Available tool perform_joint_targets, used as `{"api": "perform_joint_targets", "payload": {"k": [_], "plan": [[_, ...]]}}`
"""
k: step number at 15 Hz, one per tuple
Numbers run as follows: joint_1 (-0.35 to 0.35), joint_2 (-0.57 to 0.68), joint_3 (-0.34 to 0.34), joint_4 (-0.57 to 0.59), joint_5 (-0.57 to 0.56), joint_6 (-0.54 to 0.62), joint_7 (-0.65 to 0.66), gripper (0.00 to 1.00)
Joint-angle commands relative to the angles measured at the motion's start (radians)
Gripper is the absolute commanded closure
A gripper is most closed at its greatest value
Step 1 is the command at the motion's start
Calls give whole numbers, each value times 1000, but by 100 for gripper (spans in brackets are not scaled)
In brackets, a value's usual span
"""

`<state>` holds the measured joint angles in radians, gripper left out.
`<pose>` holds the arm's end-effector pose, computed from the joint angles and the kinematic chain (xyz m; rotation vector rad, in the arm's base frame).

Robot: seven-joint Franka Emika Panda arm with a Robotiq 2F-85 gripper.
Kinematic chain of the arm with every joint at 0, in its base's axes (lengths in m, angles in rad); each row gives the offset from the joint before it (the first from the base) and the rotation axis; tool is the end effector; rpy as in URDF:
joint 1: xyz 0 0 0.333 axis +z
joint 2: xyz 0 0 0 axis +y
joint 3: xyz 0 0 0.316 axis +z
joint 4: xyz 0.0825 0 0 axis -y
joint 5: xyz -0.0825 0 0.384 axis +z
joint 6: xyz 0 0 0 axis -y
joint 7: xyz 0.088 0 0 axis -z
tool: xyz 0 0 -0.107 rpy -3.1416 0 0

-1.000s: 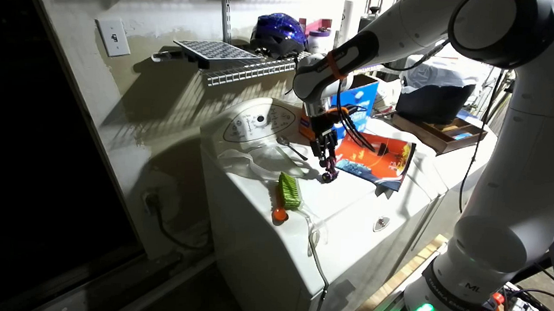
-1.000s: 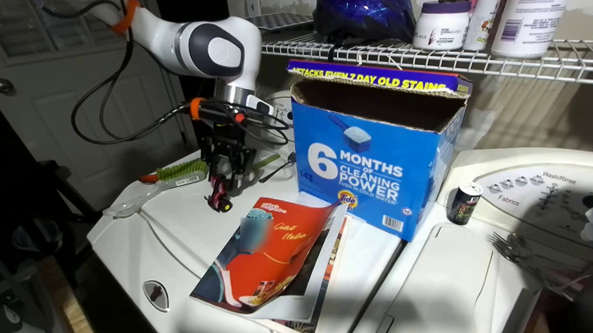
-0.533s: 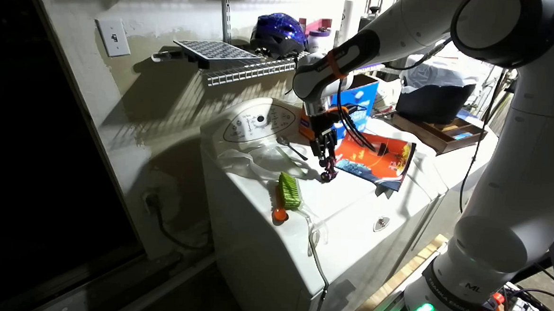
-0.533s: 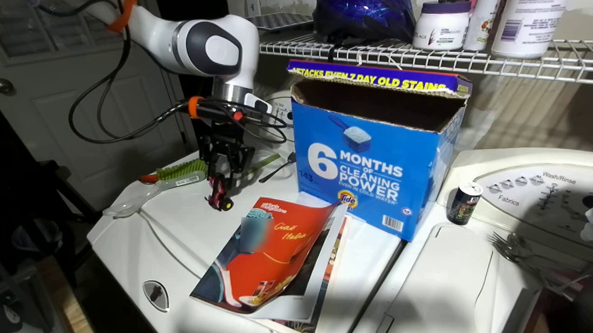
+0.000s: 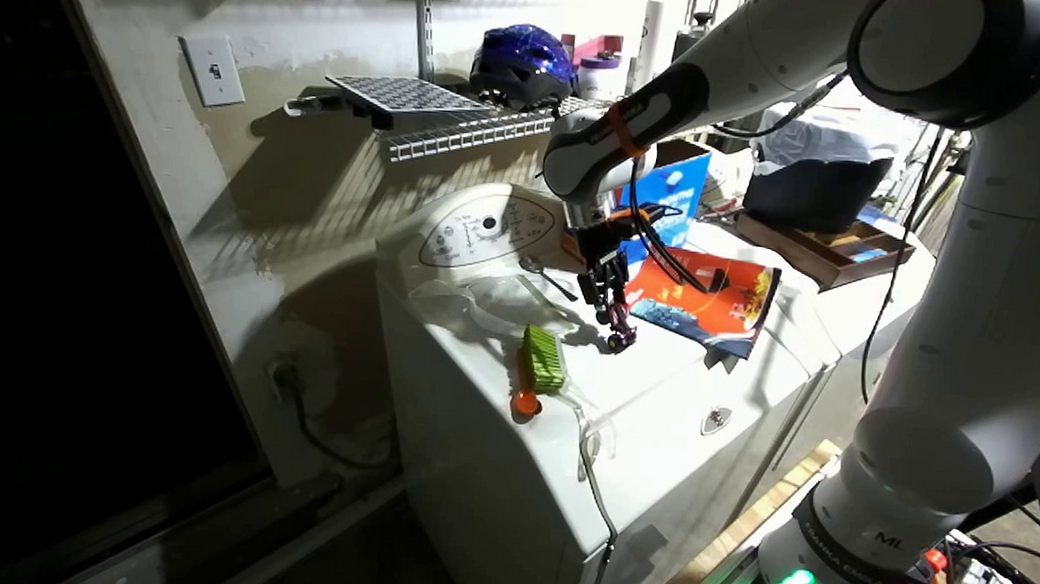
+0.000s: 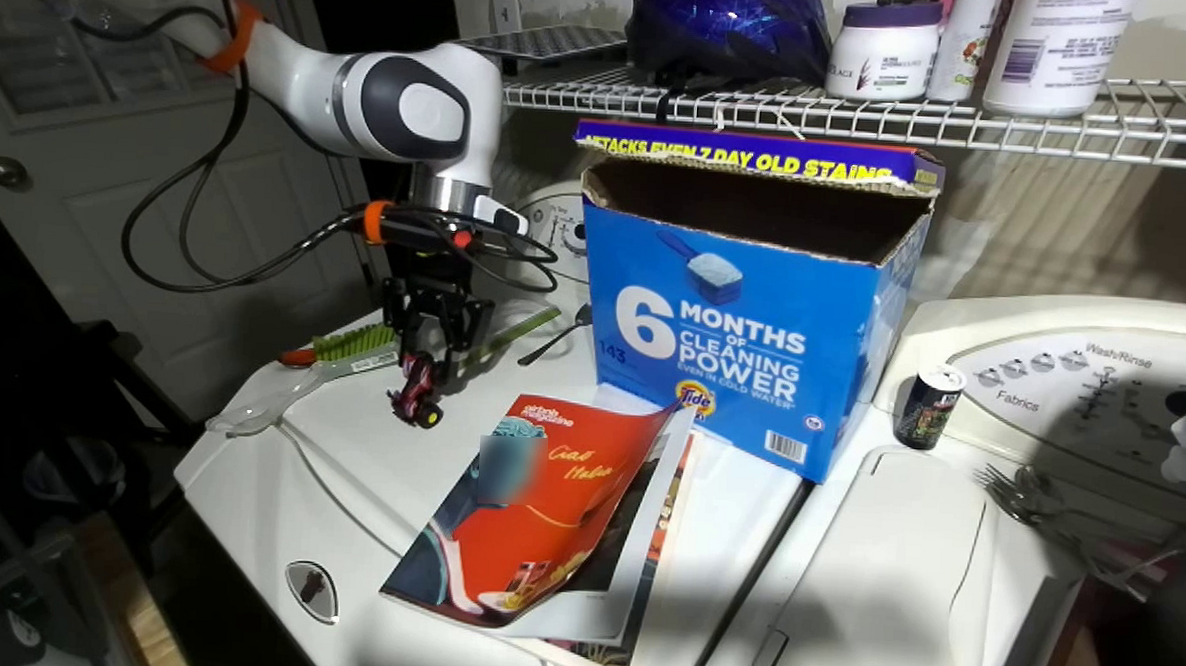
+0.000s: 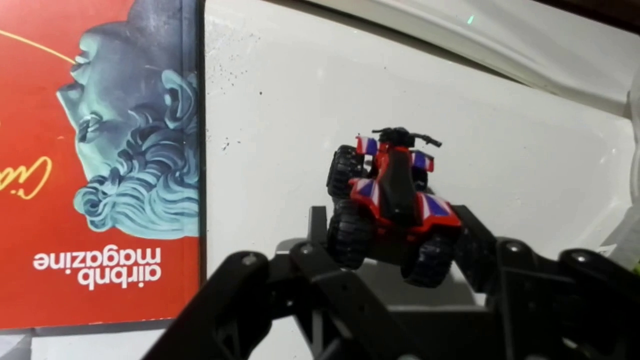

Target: Flip the car over.

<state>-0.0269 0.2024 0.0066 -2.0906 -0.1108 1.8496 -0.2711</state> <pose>0.5206 -0.0193 0.3000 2.9960 0.4613 -0.6974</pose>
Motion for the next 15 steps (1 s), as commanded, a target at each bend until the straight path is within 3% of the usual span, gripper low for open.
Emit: {"api": "perform_joint_targets", "payload": {"k": [1,7,15], "plan": [[-2,-40,-10,-18,-28,49,22,63],[-1,-65,-9,-53,-20,179,15,63],[5,-81,0,-131,-12,253,11,63]]}}
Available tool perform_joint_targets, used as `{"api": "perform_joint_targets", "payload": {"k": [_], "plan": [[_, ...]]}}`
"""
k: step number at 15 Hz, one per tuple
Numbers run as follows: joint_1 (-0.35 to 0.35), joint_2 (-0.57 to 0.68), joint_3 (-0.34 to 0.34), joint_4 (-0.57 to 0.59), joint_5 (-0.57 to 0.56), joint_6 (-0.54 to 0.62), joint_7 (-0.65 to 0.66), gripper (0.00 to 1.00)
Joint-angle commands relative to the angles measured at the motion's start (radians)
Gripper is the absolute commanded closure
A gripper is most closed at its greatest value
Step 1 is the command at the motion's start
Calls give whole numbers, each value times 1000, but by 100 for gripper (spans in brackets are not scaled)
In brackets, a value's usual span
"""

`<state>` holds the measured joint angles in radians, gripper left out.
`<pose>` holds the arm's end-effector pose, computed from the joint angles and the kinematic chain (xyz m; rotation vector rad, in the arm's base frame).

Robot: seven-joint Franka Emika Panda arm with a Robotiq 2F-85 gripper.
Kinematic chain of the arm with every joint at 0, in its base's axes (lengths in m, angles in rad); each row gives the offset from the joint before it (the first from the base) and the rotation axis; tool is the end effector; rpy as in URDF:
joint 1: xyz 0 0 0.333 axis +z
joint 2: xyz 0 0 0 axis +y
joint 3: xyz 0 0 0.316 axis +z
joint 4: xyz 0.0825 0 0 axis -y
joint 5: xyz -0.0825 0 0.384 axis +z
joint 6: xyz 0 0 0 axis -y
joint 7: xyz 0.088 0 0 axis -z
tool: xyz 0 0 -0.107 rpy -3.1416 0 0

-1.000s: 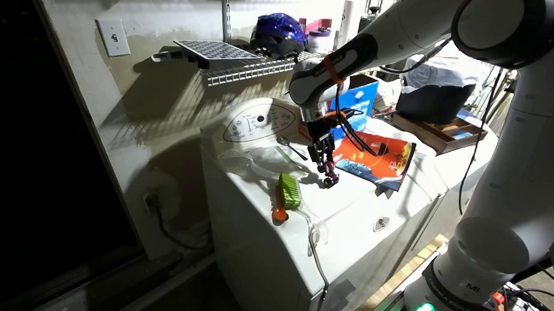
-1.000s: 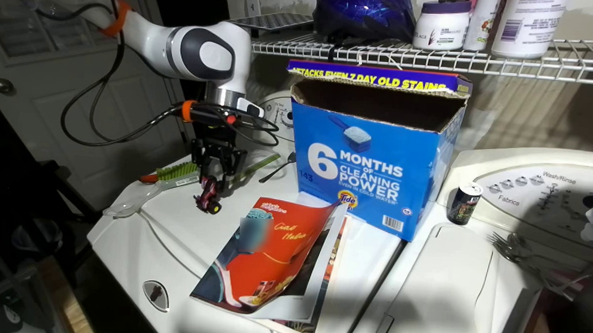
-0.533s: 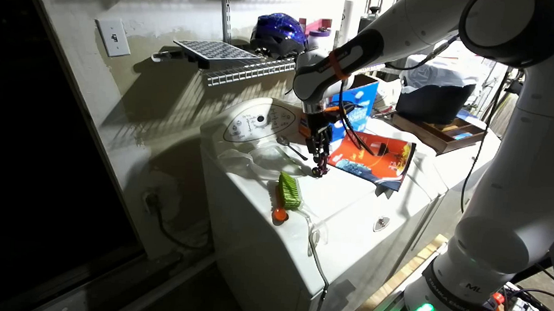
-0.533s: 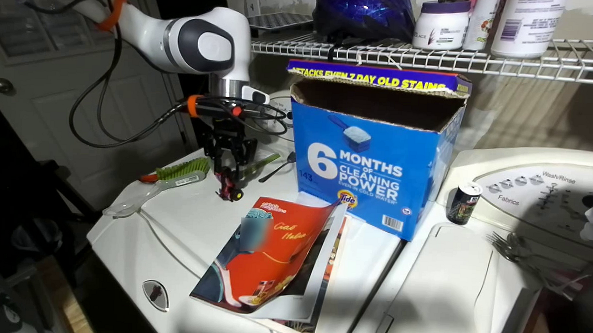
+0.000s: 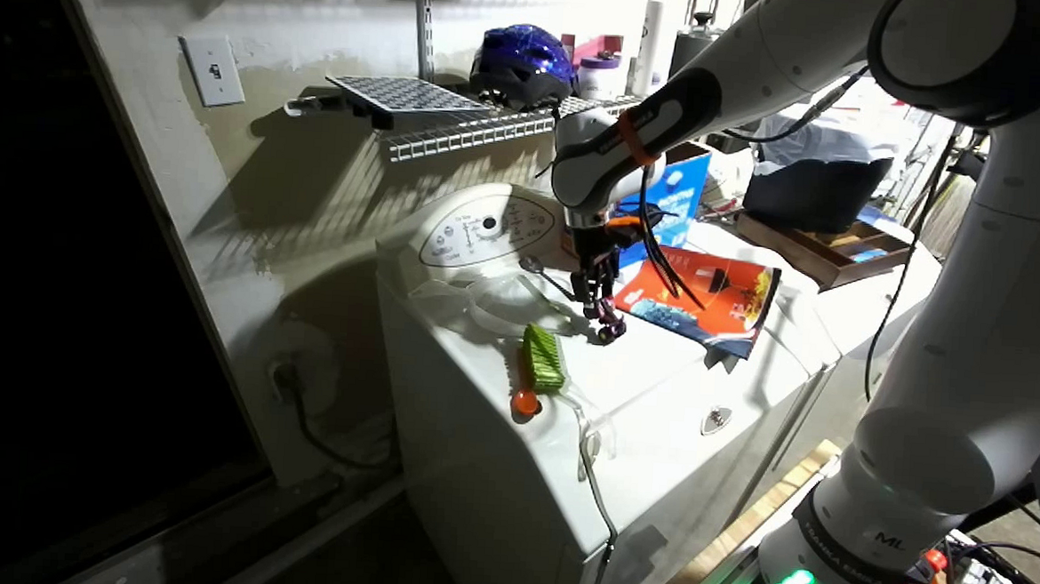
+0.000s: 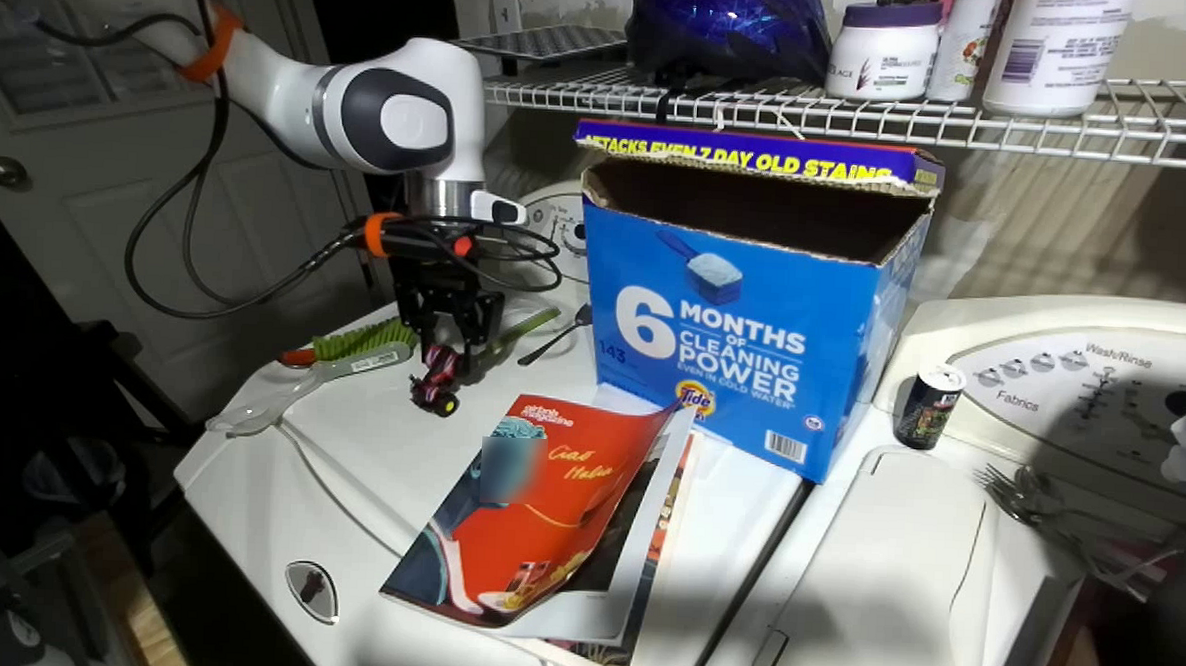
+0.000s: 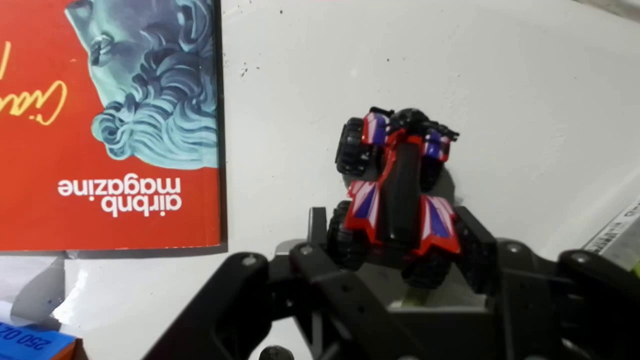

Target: Flip the car over.

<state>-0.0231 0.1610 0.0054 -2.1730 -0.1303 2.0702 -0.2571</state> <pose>0.5238 -0.0160 0.2999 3.0070 0.4808 -0.4218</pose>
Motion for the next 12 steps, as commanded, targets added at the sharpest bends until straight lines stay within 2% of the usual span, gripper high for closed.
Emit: {"api": "perform_joint_targets", "payload": {"k": [1,7,12], "plan": [[1,-47,0,-52,2,37,2,63],[2,-115,-11,-75,-26,80,24,63],[3,-142,-12,-126,-18,172,40,63]]}}
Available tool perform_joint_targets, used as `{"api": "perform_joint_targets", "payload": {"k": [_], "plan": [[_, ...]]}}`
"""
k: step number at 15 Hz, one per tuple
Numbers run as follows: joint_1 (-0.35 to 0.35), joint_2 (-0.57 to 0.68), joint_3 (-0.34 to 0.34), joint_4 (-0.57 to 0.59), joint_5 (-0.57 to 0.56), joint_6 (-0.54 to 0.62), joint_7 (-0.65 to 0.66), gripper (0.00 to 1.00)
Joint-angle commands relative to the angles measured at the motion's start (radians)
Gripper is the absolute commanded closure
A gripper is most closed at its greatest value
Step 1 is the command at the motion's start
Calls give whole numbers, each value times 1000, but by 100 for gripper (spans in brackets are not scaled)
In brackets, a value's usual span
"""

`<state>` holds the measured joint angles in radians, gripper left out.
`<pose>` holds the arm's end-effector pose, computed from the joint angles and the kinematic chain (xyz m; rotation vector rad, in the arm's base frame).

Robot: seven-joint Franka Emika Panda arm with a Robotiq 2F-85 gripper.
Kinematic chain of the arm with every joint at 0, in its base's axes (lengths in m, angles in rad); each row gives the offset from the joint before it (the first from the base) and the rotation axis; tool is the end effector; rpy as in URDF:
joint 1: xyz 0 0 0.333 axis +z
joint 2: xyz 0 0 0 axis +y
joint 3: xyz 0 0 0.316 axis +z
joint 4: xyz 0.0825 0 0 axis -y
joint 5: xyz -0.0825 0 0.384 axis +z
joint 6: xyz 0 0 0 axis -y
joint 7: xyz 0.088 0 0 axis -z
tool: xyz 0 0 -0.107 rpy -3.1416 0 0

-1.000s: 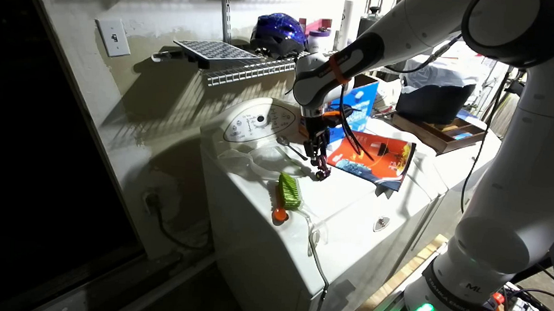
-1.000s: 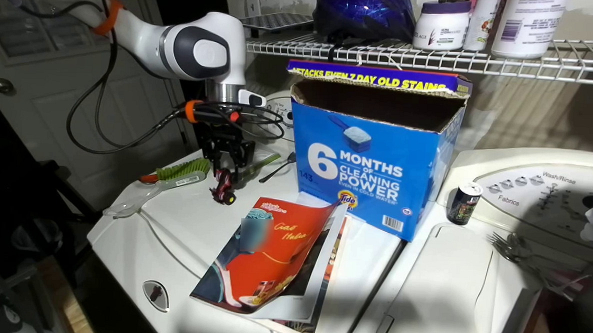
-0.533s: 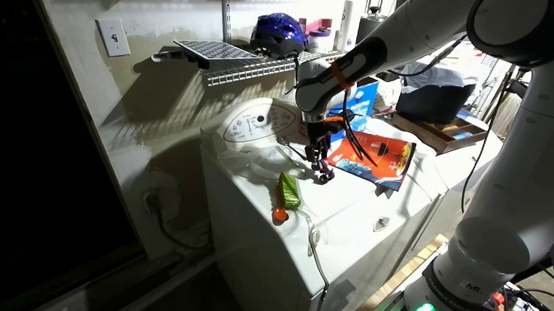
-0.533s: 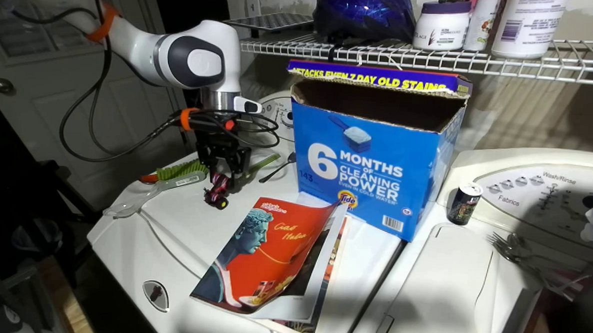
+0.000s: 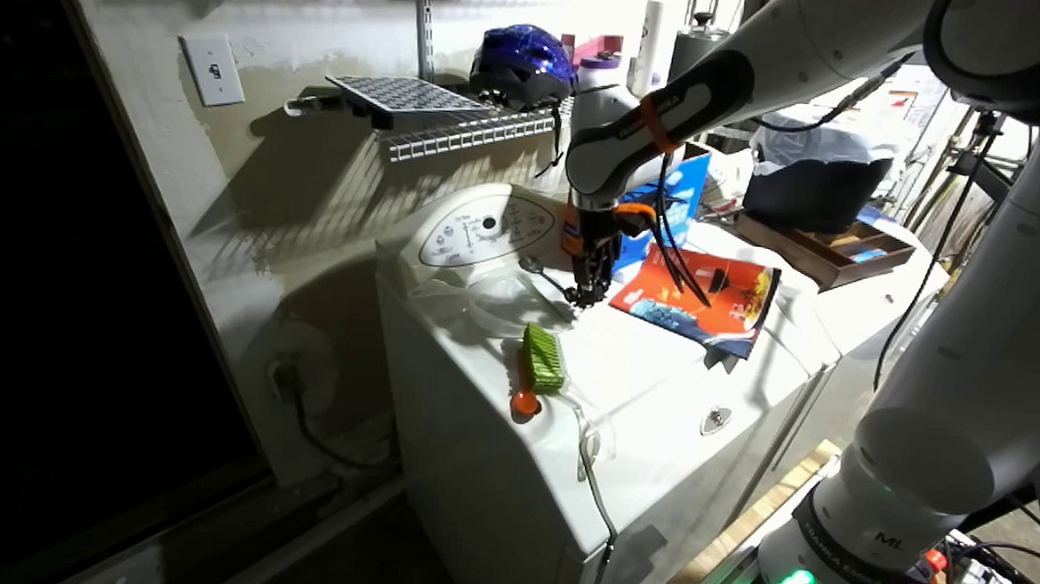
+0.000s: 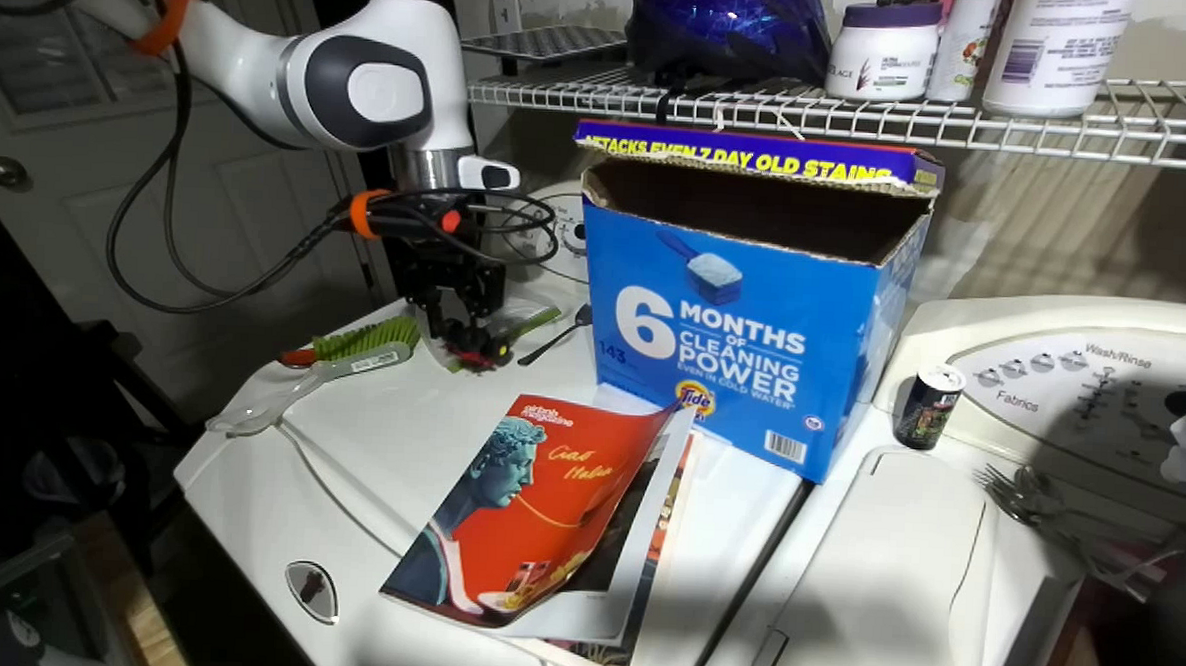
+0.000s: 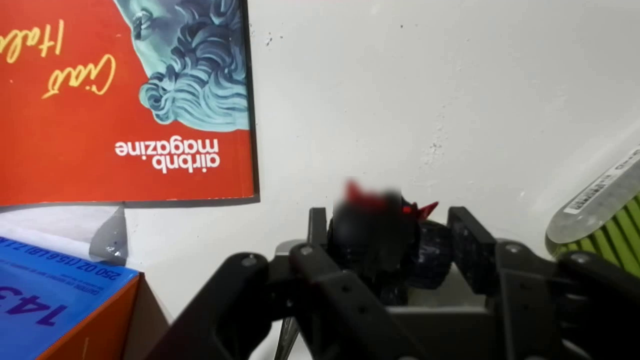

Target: Flip the car over.

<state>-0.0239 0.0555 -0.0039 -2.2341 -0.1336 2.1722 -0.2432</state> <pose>0.5180 -0.0195 0.3369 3.0125 0.4515 -0.1990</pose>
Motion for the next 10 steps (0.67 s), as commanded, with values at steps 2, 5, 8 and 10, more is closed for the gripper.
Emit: {"api": "perform_joint_targets", "payload": {"k": [2,5,8,10], "plan": [[0,-29,-7,-88,-11,100,33,63],[-2,-38,-12,-109,-12,129,44,63],[-1,-45,-14,-117,-8,137,37,63],[-1,-54,-13,-122,-13,142,40,63]]}}
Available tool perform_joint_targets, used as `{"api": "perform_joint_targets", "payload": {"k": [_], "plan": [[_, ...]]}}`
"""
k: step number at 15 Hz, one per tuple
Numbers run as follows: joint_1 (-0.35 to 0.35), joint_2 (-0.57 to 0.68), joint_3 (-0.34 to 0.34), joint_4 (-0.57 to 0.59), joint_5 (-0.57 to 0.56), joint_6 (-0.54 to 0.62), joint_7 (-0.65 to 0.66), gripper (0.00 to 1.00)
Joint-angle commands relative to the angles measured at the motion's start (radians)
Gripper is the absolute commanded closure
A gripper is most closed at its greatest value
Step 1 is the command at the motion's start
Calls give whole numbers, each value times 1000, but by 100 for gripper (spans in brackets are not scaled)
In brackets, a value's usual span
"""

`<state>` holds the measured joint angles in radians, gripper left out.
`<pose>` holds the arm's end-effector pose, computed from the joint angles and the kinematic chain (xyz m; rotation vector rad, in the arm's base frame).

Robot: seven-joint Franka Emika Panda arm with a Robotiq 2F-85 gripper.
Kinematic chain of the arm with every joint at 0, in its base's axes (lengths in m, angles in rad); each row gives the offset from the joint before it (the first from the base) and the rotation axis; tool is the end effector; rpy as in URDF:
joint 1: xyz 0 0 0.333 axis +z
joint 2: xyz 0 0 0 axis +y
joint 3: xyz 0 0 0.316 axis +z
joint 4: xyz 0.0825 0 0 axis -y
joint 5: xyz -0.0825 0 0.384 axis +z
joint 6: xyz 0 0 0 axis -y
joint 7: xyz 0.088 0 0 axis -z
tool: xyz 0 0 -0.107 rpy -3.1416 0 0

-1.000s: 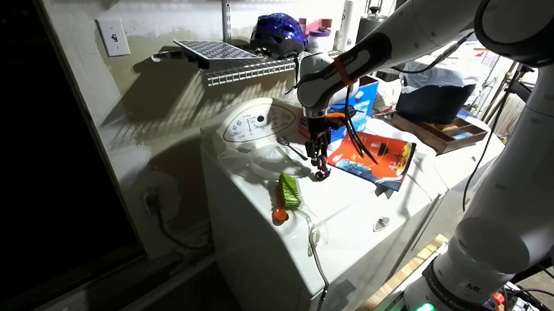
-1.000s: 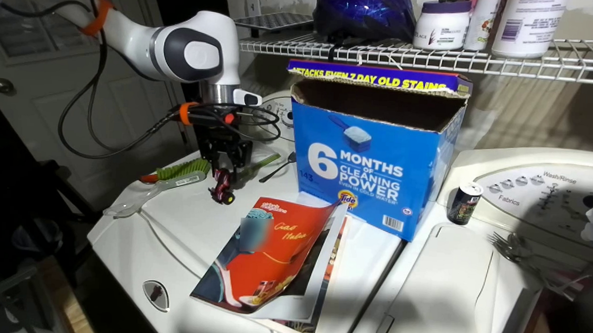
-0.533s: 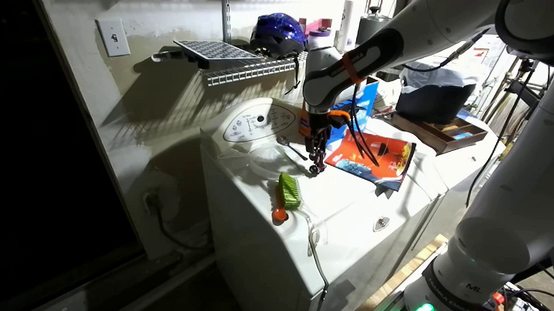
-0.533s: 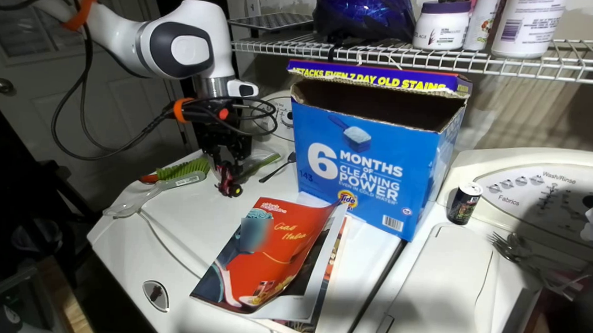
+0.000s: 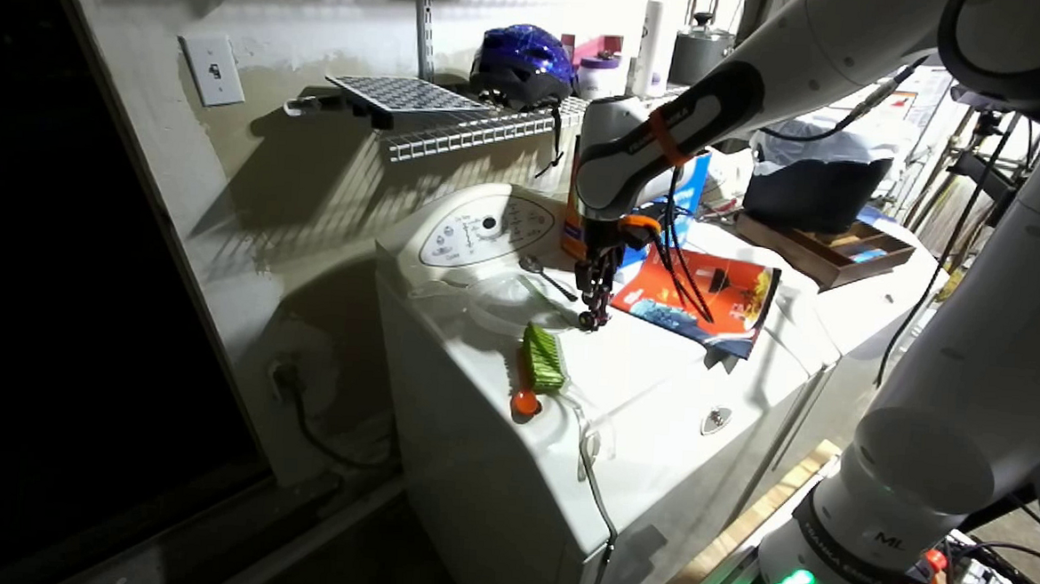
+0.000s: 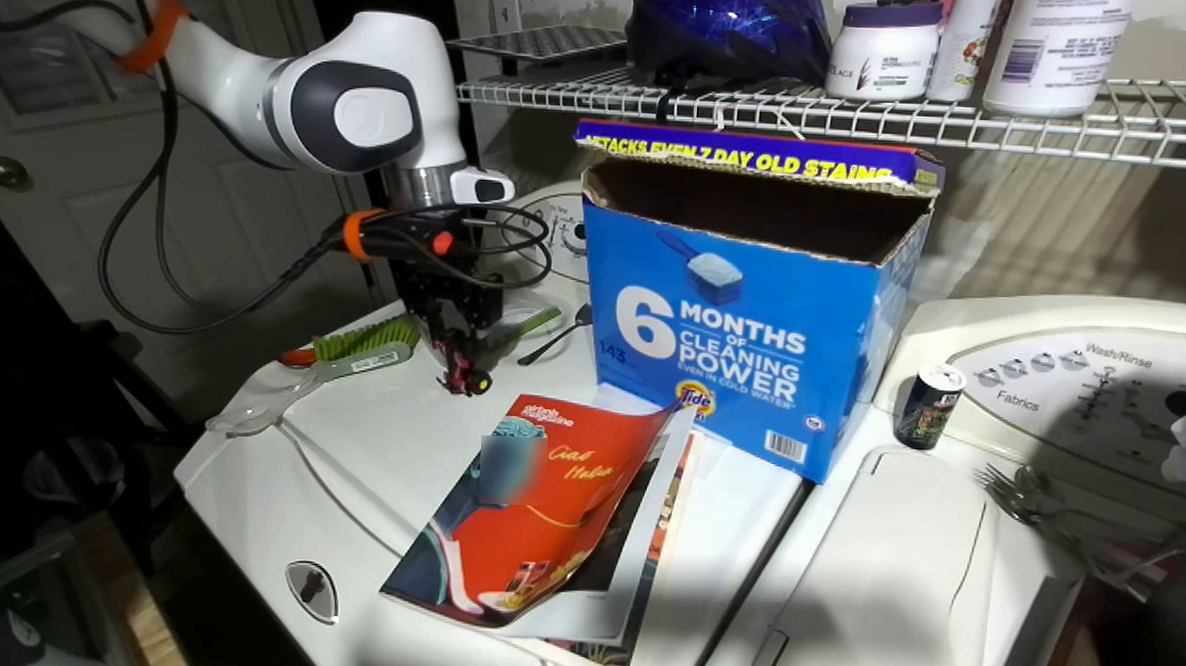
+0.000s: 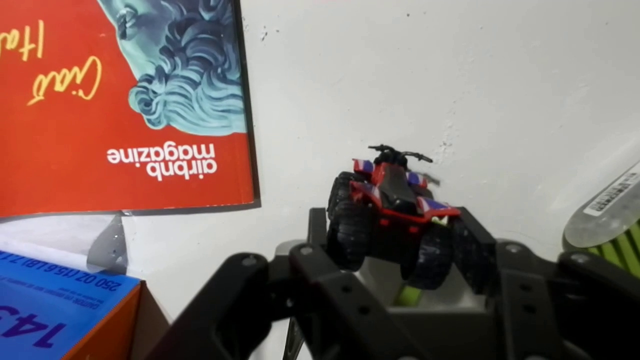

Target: Flip the car over.

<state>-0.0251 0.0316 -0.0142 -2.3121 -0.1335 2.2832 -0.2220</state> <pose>0.5059 -0.0230 0.3252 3.0211 0.4151 -0.1111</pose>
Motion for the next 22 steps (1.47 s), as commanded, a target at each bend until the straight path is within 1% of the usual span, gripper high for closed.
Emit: {"api": "perform_joint_targets", "payload": {"k": [1,4,13,18,22], "plan": [[0,-34,-3,-46,-14,31,20,63],[4,-47,1,-62,6,21,-3,63],[14,-82,8,-106,16,-11,-4,63],[23,-90,16,-124,20,-67,-4,63],[27,-72,17,-138,21,-108,5,63]]}}
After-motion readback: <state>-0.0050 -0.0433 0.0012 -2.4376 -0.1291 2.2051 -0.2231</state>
